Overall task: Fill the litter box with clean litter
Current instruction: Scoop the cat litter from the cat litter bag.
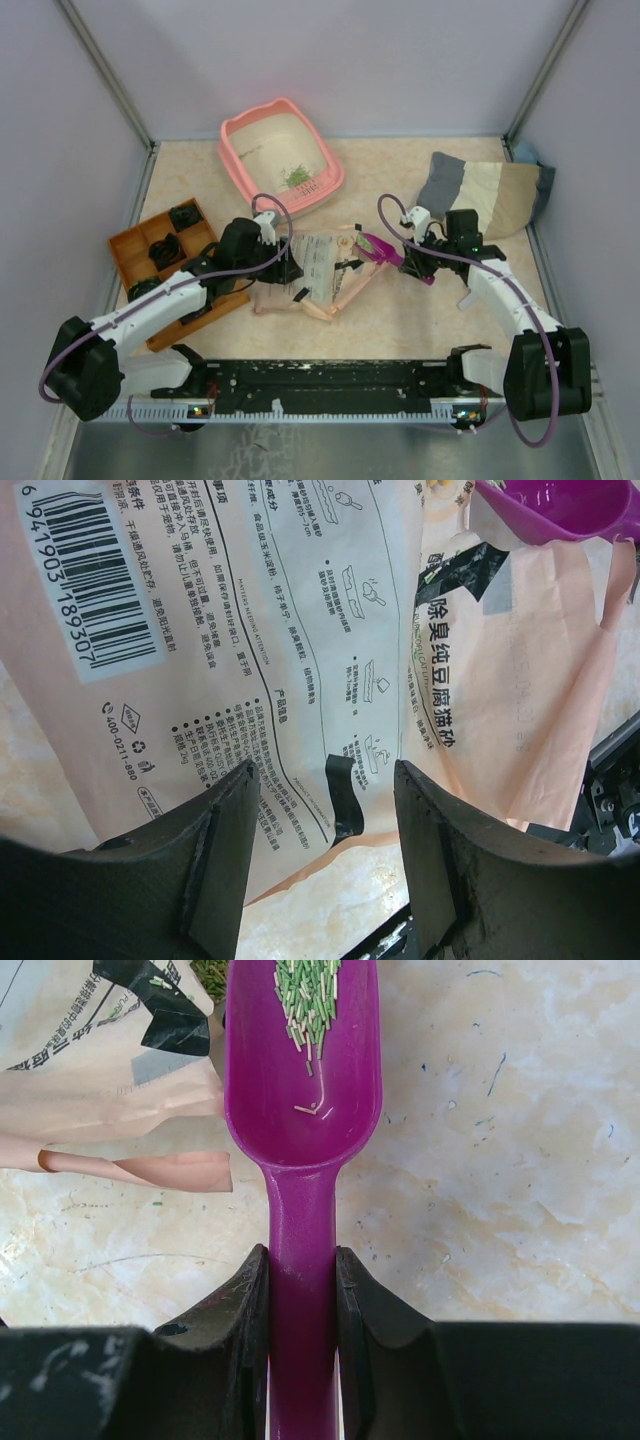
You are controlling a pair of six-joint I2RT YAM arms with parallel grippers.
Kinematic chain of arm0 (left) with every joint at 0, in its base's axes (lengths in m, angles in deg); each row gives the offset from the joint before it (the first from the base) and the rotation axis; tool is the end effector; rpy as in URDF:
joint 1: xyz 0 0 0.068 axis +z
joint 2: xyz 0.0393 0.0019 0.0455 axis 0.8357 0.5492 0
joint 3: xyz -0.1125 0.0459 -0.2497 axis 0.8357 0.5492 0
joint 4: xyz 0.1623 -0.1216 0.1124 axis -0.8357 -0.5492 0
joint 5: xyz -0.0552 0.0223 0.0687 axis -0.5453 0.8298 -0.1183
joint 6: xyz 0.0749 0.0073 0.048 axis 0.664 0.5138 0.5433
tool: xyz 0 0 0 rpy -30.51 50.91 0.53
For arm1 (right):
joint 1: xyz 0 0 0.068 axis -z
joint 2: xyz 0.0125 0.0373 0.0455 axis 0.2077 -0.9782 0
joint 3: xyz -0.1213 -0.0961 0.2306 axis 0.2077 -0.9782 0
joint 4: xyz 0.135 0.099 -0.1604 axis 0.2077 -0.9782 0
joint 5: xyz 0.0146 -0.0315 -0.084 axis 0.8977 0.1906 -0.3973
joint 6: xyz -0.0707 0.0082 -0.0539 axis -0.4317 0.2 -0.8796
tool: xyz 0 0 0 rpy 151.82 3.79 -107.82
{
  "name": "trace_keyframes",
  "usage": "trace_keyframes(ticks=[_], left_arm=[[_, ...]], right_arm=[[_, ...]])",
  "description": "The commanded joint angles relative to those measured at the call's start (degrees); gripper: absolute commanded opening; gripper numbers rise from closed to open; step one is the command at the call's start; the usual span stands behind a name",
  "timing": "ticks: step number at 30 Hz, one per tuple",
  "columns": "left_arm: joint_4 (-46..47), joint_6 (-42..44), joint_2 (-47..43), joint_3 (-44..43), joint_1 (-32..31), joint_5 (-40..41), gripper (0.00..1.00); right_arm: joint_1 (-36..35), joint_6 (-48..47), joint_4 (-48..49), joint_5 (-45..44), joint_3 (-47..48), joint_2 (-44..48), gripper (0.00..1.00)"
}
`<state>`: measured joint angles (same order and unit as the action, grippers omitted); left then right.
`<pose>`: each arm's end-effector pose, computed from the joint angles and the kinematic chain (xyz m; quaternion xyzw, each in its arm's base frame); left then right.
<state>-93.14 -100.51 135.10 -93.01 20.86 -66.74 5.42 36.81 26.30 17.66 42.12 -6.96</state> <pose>0.1955 -0.1579 0.2219 0.1234 0.8894 -0.2859 0.3348 0.2071 0.0689 0.2059 -0.3585 0.8348 0.2162 0.3575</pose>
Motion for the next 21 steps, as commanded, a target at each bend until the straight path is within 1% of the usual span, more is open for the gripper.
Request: trace_keyframes(ticks=[1,21], left_arm=[[-0.72,1.0,-0.95,-2.21,0.5,-0.1,0.62],[-1.56,1.32,-1.92,-2.5,0.46,-0.09,0.62]], right_arm=[[0.68,0.15,0.82,3.1,-0.2,2.14,0.0],[2.31,0.32,0.3,1.99,-0.31,3.28,0.0]])
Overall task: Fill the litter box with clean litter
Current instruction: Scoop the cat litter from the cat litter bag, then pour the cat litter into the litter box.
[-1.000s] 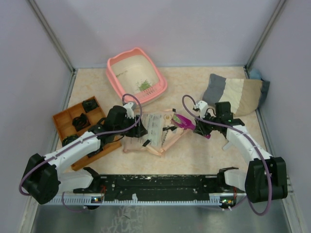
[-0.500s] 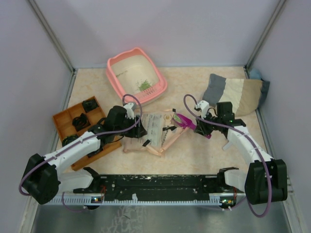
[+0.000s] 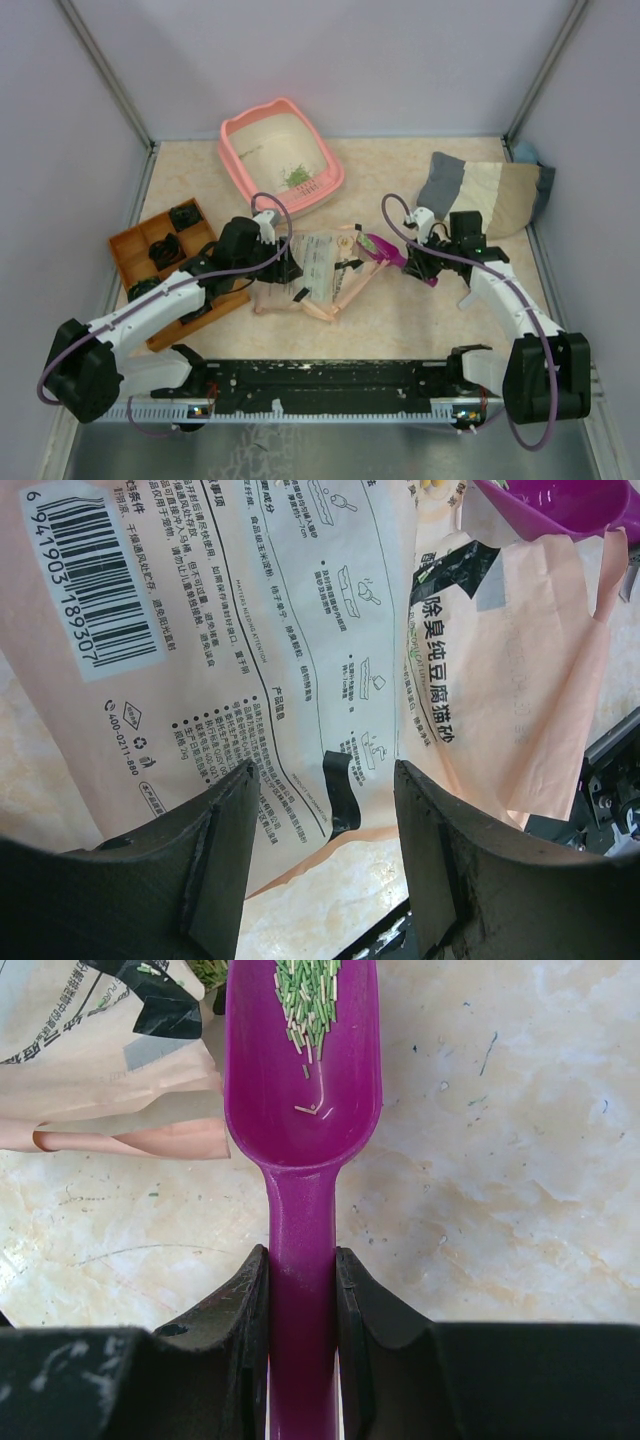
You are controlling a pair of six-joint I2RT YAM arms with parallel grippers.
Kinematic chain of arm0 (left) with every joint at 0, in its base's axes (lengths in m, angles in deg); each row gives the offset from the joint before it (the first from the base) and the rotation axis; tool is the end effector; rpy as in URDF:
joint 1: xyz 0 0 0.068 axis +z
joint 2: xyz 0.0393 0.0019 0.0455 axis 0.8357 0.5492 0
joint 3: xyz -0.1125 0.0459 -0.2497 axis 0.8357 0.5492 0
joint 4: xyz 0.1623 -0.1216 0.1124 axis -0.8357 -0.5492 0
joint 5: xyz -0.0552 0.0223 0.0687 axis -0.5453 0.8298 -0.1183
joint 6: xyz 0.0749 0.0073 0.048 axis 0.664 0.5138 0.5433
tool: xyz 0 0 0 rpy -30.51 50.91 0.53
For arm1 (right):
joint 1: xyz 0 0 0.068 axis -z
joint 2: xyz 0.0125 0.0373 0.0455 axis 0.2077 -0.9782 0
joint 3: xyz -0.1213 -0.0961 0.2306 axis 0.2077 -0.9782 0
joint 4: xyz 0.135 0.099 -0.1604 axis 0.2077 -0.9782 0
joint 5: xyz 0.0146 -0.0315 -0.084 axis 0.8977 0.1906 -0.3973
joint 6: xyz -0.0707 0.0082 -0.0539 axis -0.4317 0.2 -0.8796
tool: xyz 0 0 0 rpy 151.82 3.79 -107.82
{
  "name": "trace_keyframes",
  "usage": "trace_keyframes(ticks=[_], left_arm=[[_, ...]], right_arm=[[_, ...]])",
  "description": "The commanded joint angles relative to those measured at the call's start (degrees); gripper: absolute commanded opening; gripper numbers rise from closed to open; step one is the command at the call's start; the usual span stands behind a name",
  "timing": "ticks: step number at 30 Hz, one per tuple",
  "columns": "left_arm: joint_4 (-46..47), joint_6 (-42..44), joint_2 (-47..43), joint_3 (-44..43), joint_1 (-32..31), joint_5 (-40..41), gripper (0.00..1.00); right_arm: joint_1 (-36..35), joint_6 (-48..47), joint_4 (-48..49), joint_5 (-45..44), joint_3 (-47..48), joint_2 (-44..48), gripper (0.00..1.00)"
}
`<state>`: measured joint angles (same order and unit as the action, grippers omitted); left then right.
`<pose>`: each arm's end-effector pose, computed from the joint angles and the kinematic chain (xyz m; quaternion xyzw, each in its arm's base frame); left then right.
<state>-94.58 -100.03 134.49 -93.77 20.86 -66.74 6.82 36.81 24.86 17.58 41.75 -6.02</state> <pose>0.1941 -0.1569 0.2258 0.1271 0.8891 -0.2842 0.3355 0.2035 0.0633 0.2048 -0.3468 0.8422 0.2132 0.3534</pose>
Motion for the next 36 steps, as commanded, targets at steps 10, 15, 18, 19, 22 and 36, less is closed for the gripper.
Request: trace_keyframes(ticks=[10,15,18,19,22,36], left_arm=[[-0.34,1.06,-1.53,-1.67,0.5,0.09,0.62],[-0.43,1.17,-1.57,-1.7,0.5,0.11,0.62],[-0.43,1.3,-1.47,-1.67,0.5,0.07,0.62],[-0.43,1.27,-1.48,-1.65,0.5,0.0,0.62],[-0.42,1.39,-1.57,-1.74,0.5,-0.01,0.62],[0.84,5.53,-6.84,-2.81,0.5,-1.86,0.63]], right_arm=[[1.87,0.37,1.98,2.24,0.06,2.61,0.0],[2.54,0.6,2.16,2.36,0.13,3.28,0.0],[3.91,0.93,2.53,3.84,0.47,3.6,0.0],[4.06,1.06,2.62,4.08,0.56,3.66,0.0],[4.29,1.37,3.17,4.43,0.55,3.83,0.0],[4.38,6.01,5.07,1.91,7.49,1.18,0.0]])
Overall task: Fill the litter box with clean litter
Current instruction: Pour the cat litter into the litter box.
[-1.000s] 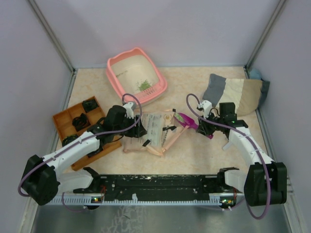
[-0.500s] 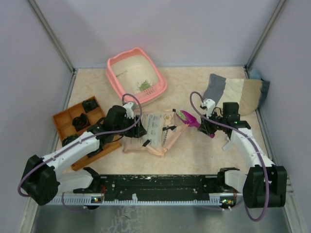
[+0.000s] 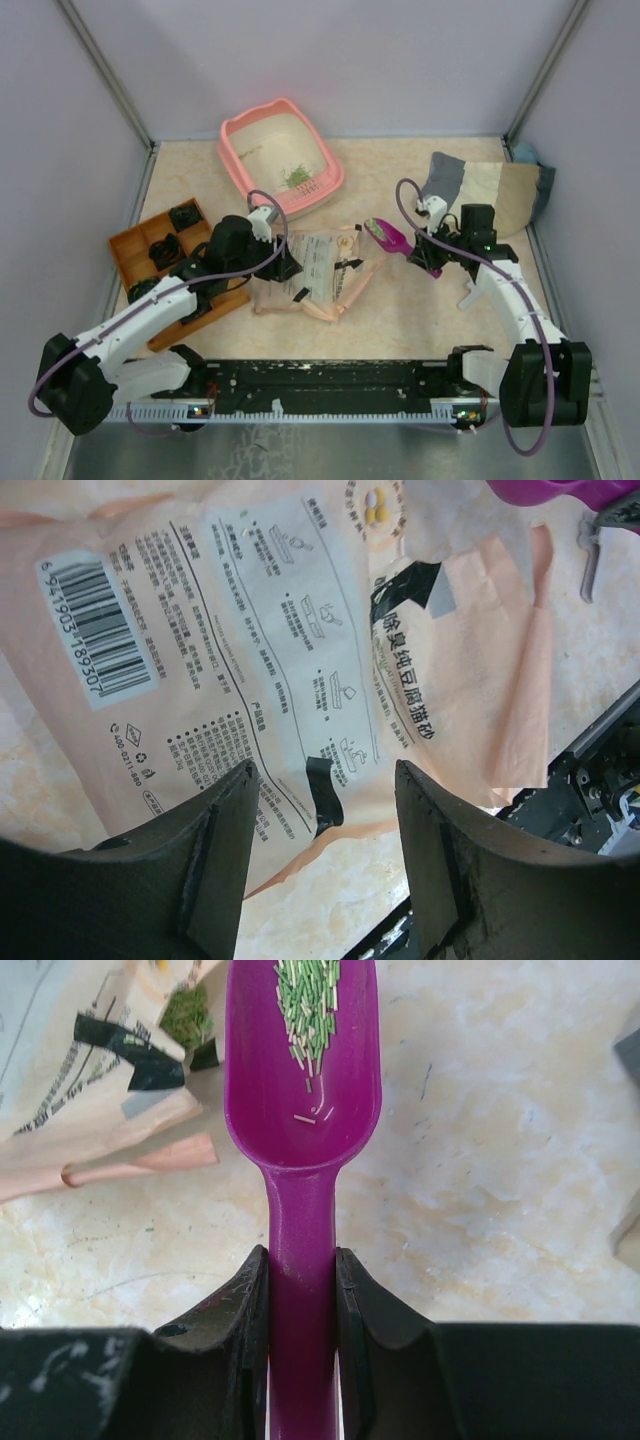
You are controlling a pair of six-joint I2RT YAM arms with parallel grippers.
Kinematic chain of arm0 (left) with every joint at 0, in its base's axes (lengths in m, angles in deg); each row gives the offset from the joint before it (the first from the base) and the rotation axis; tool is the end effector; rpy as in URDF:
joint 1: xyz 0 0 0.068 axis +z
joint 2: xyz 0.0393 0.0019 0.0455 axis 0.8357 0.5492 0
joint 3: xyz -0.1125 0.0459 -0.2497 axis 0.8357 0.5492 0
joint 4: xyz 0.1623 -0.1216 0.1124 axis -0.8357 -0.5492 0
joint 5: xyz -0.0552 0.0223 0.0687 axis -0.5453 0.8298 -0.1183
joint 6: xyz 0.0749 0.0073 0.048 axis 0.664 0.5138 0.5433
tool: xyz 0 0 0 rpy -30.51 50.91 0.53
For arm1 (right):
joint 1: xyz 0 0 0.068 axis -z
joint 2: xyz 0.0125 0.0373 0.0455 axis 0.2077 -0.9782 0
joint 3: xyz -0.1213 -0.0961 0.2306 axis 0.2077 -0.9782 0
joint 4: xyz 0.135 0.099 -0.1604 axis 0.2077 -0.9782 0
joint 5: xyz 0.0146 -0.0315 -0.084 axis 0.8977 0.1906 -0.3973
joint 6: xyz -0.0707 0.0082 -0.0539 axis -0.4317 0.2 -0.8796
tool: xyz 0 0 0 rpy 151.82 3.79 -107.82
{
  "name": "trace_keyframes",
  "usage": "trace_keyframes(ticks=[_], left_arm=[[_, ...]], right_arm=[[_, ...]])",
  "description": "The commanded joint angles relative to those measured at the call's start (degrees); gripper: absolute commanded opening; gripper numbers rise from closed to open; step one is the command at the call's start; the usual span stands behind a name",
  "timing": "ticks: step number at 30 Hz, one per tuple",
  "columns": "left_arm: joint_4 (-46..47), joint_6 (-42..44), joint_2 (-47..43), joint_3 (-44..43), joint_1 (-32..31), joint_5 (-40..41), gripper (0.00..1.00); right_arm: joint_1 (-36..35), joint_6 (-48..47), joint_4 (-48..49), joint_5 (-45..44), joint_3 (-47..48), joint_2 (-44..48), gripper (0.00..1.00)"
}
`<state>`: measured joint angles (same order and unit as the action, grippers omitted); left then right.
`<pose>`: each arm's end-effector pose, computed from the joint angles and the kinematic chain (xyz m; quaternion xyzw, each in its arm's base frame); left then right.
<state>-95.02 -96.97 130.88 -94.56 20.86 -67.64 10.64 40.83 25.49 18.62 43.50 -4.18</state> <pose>0.1878 -0.1539 0.2439 0.1550 0.8686 -0.2946 0.3670 0.2090 0.0508 0.2219 -0.2982 0.8471 0.2119 0.3855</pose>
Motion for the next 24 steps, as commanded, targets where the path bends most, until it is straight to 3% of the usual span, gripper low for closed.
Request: trace_keyframes(ticks=[1,9,17,24], left_arm=[[1.24,2.96,-4.26,-1.95,0.5,-0.76,0.63],[-1.15,7.17,-9.5,-1.01,0.5,-0.3,0.67],[-5.26,10.89,-13.96,-0.85,0.42,-2.41,0.79],[-5.92,12.98,-20.45,1.08,0.41,-4.51,0.91]], right_arm=[[0.55,2.24,4.52,1.07,6.65,-1.1,0.0],[-0.92,3.0,4.22,-0.32,17.03,-5.11,0.0],[-8.75,-0.51,0.63,-10.96,29.72,-13.21,0.0],[-17.83,-3.79,4.59,-21.9,34.97,-18.82,0.0]])
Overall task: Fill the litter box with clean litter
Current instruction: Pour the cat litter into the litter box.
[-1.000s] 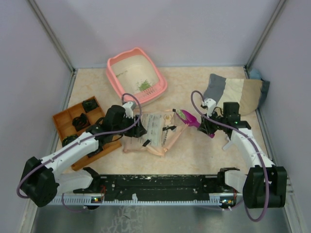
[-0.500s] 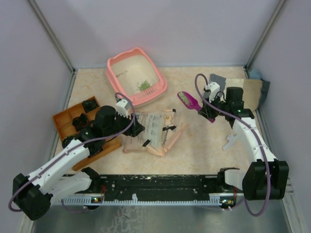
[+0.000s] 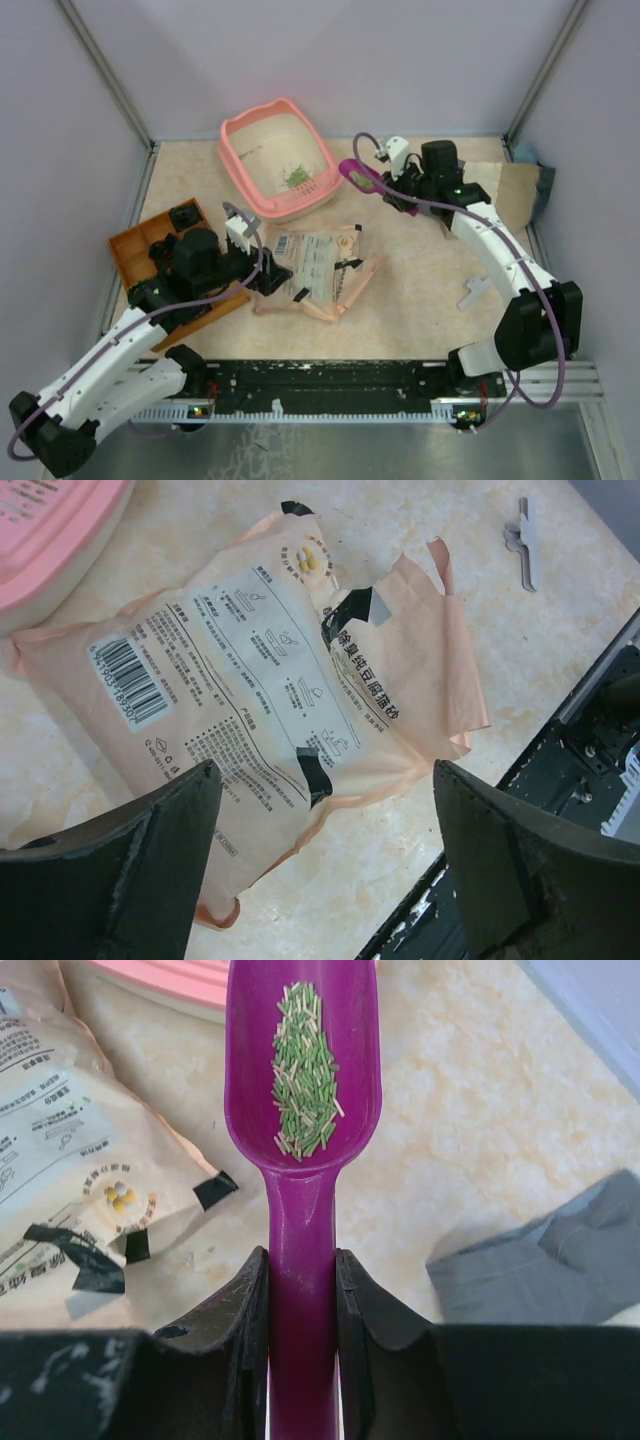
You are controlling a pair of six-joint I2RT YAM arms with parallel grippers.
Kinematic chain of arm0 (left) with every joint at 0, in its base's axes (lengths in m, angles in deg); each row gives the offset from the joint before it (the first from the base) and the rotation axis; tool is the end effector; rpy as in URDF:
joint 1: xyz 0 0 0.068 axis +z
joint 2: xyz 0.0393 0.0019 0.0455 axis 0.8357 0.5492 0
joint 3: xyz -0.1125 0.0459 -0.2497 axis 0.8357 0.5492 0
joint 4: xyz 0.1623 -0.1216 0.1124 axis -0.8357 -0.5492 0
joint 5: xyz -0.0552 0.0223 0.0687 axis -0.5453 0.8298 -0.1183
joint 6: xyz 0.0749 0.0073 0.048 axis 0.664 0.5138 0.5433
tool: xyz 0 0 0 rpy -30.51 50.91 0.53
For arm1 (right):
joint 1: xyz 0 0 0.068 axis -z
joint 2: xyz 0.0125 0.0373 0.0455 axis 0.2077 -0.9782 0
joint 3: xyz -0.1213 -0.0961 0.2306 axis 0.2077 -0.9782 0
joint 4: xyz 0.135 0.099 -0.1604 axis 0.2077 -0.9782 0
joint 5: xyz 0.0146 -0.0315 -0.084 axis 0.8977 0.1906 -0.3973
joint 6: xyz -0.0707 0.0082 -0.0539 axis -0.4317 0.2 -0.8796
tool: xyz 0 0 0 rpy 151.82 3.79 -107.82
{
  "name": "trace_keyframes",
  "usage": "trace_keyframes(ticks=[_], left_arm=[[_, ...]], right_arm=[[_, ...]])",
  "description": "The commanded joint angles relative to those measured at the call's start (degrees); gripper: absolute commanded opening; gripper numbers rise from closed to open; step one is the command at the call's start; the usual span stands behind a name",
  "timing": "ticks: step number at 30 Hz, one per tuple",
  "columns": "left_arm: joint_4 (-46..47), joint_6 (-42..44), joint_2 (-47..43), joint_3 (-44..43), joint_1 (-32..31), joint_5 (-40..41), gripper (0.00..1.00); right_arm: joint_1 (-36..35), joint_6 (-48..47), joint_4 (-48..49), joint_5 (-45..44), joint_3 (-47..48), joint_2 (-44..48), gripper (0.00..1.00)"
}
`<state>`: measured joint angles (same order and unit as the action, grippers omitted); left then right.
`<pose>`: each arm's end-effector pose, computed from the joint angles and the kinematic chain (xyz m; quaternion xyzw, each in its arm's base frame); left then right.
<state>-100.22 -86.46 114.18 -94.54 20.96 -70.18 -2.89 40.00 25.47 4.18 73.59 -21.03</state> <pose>0.1435 -0.1258 0.2896 0.2416 0.7951 -0.3053 0.4650 0.2967 0.1080 0.3162 -0.3730 0.7947 0.1213 0.4632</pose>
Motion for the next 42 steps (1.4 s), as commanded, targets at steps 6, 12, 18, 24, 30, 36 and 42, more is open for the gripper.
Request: trace_keyframes(ticks=[6,12,18,24,30,36,42], left_arm=[[1.24,3.01,-9.07,4.08,0.23,-1.81,1.0],[1.34,2.96,-16.02,4.17,0.32,3.84,1.0],[1.89,2.79,-23.4,5.33,0.33,12.13,1.0],[1.39,2.84,-26.75,5.17,0.39,17.19,1.0],[0.99,2.76,-27.92,5.12,0.39,19.82,1.0],[0.73,2.52,-28.46,5.07,0.38,20.54,1.0],[0.73,2.49,-28.51,5.07,0.39,20.53,1.0]], right_arm=[[-11.86,-13.63,3.29,-19.38,13.62,-10.78,0.0],[-16.67,-22.94,0.62,-28.83,24.42,-22.34,0.0],[-19.86,-32.9,-1.26,-37.19,34.97,-31.43,0.0],[-23.64,-44.28,0.34,-44.96,38.11,-36.03,0.0],[-26.45,-55.79,7.8,-50.87,34.78,-36.36,0.0],[-27.15,-61.11,10.92,-53.63,33.47,-36.08,0.0],[-27.16,-60.29,11.46,-53.2,32.02,-34.52,0.0]])
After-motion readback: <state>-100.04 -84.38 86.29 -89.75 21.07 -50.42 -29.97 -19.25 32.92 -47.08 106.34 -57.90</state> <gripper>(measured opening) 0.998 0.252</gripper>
